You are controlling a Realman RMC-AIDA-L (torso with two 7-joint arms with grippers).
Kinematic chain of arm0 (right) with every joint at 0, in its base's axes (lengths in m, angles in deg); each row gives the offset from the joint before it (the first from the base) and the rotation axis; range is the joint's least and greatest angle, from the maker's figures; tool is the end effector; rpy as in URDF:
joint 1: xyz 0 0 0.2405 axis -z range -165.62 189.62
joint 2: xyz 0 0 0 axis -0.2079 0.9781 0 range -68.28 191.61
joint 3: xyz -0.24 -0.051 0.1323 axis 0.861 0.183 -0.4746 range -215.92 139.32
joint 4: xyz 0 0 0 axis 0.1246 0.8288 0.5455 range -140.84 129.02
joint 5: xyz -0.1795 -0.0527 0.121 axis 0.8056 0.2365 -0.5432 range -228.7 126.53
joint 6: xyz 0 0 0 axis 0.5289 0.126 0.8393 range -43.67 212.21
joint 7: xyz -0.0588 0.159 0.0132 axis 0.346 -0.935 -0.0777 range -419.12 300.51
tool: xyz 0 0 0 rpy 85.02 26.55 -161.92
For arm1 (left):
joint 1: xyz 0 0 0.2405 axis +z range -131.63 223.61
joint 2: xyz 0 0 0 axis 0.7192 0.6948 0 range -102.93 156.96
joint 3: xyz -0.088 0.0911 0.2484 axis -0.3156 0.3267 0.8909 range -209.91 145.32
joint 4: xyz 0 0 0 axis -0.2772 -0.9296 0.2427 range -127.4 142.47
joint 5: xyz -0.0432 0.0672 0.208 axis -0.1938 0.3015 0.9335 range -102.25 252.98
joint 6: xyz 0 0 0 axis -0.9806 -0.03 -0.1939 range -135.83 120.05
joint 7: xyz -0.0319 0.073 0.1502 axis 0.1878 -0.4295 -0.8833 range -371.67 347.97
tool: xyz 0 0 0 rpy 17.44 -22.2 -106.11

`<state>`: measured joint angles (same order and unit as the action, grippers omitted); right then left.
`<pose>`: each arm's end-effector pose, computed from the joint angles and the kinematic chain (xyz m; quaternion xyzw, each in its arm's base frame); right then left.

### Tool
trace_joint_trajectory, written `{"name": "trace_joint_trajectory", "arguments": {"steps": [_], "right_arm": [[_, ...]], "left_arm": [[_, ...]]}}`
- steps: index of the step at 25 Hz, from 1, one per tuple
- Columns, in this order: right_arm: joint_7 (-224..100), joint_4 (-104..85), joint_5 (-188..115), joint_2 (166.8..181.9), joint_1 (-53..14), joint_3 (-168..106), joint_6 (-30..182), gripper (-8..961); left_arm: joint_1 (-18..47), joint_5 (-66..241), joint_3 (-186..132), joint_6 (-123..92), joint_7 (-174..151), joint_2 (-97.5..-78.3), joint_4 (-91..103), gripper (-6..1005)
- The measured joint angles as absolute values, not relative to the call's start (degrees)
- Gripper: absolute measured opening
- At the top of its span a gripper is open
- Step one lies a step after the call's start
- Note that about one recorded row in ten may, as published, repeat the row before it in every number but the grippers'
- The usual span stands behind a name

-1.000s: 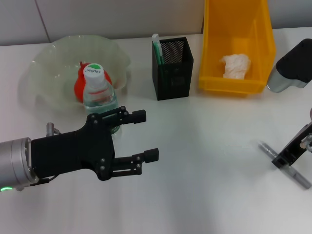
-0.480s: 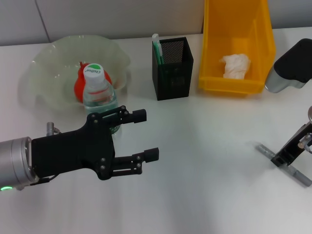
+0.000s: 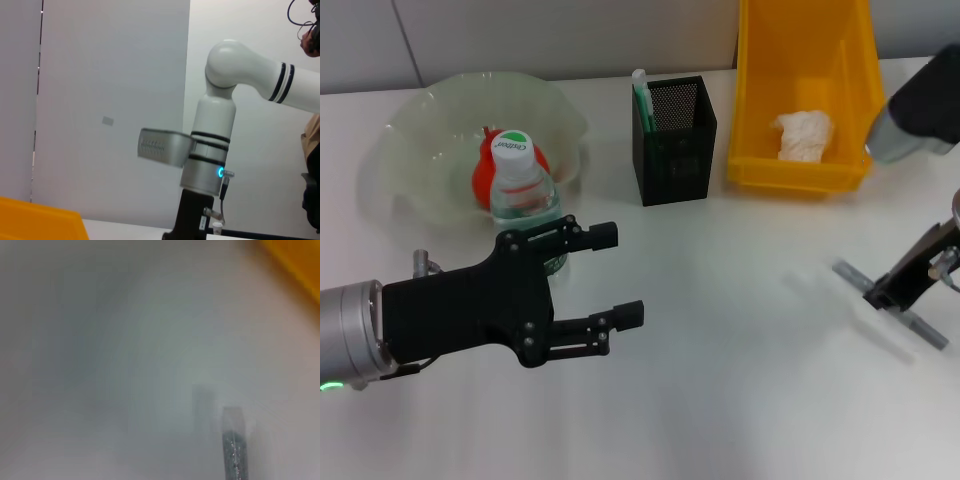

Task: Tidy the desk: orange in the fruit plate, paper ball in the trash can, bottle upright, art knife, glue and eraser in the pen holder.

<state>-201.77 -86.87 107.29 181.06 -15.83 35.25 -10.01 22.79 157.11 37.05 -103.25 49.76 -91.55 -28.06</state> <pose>0.2665 0.3589 0.0040 -0.8766 0.3660 -0.2388 0.2015 -0.2274 0.3044 -0.0608 -0.9241 -0.0573 -0.3735 0.0570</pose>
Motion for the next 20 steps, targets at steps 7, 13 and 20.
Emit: {"name": "trace_joint_trajectory", "arguments": {"steps": [7,13,20], "right_arm": [[-202.3,-92.4,105.1,180.95,-15.1,35.1,-10.6,134],[-201.9,-96.8,100.6,180.9,-15.2,33.3,-7.5,133],[-200.1,-100.7,96.3,180.81,-14.7,31.2,-2.5,132]], "left_arm": [[22.7,157.0,37.3,-103.3,49.7,-91.55,-28.1,810],[22.8,157.0,37.3,-103.3,49.4,-91.55,-28.1,810],[23.1,156.9,37.4,-103.3,49.1,-91.55,-28.1,810]]}}
